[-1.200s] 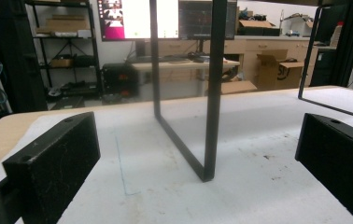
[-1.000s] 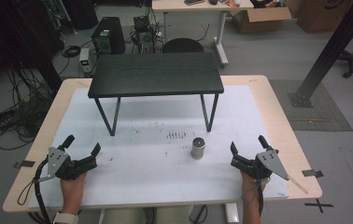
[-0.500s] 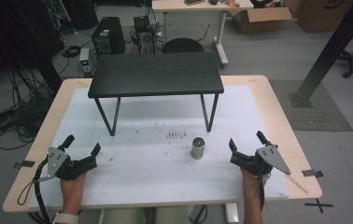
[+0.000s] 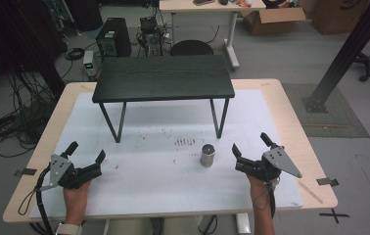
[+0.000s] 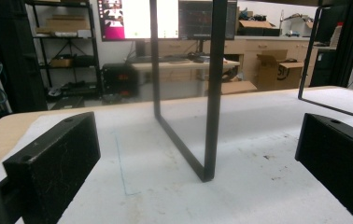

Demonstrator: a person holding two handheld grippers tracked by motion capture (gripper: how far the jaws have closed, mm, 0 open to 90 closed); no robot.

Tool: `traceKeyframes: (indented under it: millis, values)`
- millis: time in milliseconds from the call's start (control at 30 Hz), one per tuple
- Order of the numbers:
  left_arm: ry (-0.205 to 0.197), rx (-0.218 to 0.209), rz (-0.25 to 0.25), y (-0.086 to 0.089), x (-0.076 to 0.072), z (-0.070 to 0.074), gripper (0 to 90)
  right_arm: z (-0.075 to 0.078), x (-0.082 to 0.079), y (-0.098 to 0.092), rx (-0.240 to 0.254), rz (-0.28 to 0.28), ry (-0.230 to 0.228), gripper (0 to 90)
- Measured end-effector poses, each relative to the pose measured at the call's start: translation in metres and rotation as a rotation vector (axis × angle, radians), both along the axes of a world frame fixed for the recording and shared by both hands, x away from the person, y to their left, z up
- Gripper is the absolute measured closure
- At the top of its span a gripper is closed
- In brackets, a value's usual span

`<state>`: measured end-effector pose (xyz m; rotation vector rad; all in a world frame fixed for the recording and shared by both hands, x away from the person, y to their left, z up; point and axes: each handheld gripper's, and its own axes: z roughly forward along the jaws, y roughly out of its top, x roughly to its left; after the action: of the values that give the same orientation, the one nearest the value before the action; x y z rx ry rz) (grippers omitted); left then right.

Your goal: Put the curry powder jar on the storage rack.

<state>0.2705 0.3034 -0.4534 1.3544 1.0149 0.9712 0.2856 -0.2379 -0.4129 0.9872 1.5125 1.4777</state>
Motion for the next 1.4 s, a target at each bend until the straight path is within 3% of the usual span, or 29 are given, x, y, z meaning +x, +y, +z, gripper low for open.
traceKeyframes:
  millis: [200,667,1133,1400]
  values:
    - [-0.001,-0.001,0.0,0.0,0.0,0.0,0.3,0.004,0.001,0.013,0.006,0.061,0.011,0.1]
    - [-0.002,0.0,0.0,0.0,0.0,0.0,0.4,-0.002,0.007,0.045,-0.052,0.188,0.071,0.5]
    - [-0.002,-0.001,0.0,0.0,0.0,0.0,0.4,-0.013,0.009,0.06,-0.077,0.227,0.114,0.5]
    - [-0.002,0.0,-0.001,0.0,0.0,0.0,0.4,-0.022,0.013,0.067,-0.087,0.253,0.182,0.4]
